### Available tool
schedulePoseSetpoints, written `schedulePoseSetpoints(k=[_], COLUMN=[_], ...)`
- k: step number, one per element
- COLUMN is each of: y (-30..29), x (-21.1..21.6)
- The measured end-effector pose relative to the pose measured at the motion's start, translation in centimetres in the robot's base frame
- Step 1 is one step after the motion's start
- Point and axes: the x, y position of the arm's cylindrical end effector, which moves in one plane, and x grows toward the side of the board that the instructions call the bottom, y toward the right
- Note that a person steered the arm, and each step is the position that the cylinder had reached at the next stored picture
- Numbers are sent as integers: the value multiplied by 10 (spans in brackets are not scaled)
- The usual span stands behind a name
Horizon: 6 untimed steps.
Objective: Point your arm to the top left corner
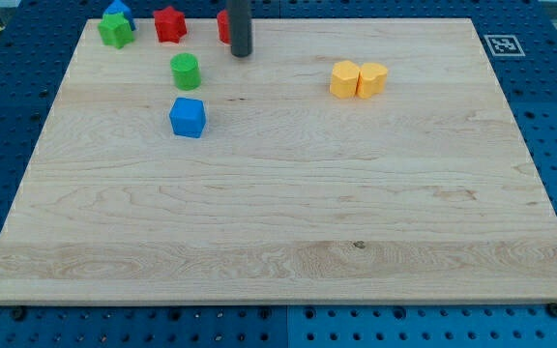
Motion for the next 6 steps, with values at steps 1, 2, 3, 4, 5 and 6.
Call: schedulePoseSetpoints(k=[1, 2, 3, 4, 5, 6], y=[-45, -87, -126, -230, -231, -230], x=[1, 17, 49, 8, 6, -41])
